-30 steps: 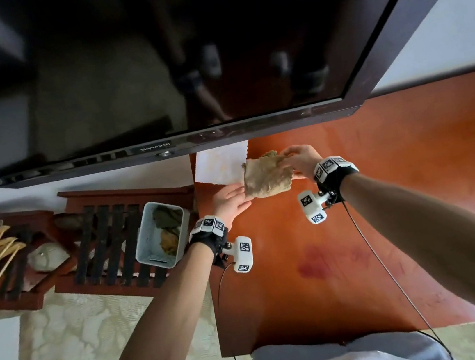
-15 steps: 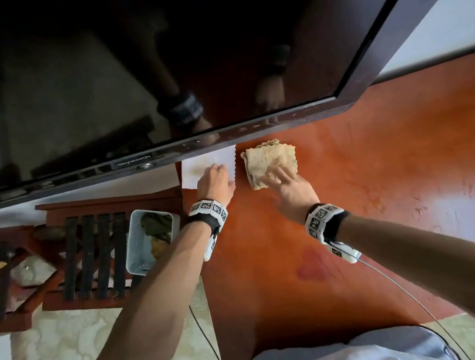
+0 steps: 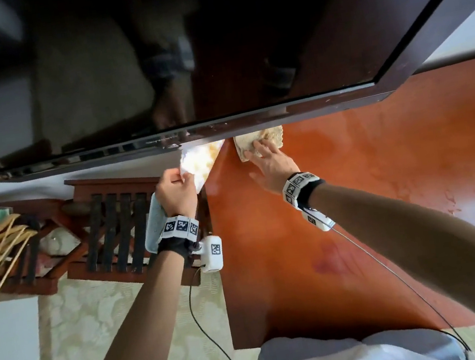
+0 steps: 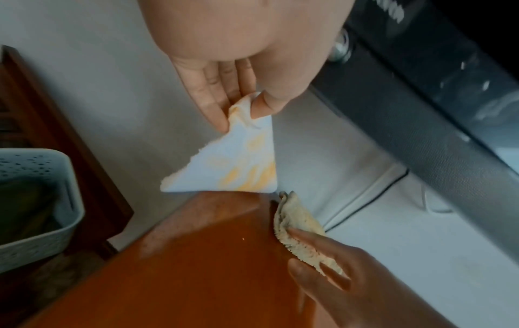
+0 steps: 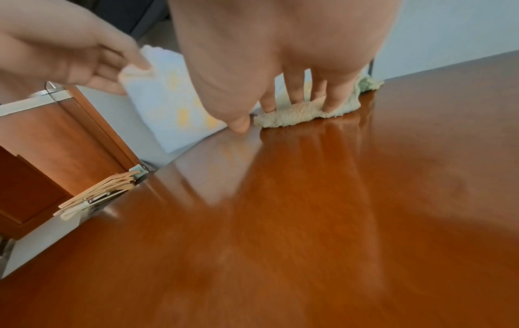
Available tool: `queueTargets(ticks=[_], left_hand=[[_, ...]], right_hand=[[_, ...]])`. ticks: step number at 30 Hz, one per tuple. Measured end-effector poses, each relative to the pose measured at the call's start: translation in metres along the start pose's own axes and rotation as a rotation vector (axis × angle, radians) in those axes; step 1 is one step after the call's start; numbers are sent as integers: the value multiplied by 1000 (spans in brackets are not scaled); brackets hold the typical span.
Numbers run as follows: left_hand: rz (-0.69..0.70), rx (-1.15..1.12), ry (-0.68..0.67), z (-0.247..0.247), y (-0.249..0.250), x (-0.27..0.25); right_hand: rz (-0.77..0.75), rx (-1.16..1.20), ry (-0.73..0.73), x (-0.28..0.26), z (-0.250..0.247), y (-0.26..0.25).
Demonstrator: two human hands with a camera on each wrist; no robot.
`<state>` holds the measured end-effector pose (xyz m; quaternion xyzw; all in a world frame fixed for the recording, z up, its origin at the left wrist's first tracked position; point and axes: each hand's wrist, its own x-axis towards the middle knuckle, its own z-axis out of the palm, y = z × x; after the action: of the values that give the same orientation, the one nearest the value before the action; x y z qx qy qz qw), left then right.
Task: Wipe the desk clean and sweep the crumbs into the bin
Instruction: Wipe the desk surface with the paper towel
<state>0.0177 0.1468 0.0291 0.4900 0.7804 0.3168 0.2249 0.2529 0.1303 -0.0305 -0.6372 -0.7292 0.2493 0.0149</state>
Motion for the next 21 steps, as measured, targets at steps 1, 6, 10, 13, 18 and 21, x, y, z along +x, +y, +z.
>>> queueTargets(ticks=[1, 6, 10, 13, 18, 21], left_hand=[[-29, -22, 26, -11, -6, 1], [-69, -32, 74, -61, -27, -3], [-75, -48, 121, -88, -33, -8], [-91, -61, 121, -102, -34, -11], [-19, -27, 21, -116, -32, -26], [126, -1, -132, -112, -14, -58]], right_hand=[[-11, 2, -5, 8, 0, -6], [-31, -14, -42, 31, 5, -47], [-29, -27, -64, 43, 17, -77], [-52, 35, -82, 43, 16, -94], [-36, 459, -50, 2, 3, -121], [239, 1193, -281, -42, -7, -131]])
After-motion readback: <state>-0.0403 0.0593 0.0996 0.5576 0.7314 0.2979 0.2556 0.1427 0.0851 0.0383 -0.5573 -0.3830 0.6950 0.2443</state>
